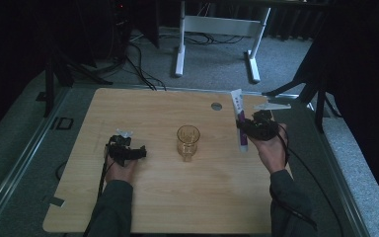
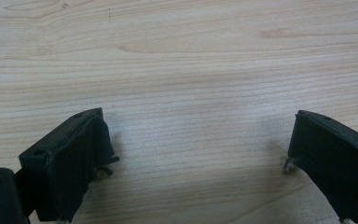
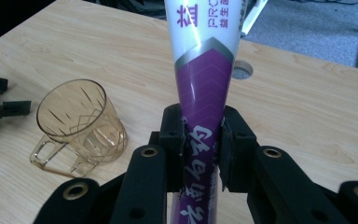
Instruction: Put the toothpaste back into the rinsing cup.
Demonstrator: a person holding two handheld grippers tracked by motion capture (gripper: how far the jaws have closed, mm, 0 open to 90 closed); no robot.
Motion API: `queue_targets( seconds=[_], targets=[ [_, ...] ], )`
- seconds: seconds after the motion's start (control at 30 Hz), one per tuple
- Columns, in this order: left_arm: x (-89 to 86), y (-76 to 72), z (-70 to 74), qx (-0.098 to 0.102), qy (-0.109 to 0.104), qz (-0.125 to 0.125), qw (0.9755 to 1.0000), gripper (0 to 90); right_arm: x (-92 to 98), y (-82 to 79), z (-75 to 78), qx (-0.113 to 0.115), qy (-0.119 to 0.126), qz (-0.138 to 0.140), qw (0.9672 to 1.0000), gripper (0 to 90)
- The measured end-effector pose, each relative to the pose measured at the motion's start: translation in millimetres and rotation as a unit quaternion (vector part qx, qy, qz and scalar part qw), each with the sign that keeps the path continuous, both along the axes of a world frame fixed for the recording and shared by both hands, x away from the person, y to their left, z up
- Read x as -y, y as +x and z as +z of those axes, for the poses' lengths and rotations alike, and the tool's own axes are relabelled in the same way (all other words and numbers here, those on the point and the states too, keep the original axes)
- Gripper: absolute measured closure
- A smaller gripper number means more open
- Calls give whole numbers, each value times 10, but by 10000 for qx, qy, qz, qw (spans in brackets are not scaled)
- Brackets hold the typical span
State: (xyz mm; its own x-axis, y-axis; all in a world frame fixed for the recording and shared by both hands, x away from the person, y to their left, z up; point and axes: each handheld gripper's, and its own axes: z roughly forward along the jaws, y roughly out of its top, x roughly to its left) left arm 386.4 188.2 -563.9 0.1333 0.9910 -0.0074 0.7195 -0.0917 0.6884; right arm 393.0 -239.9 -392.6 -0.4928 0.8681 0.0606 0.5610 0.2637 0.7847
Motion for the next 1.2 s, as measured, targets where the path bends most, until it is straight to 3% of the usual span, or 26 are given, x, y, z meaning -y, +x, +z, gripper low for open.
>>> queue_targets(
  seconds=[1.2],
  targets=[
    [0, 2, 0, 4, -3, 3, 10000, 43, -278, 144, 80, 287, 222, 154, 9992, 743]
  ],
)
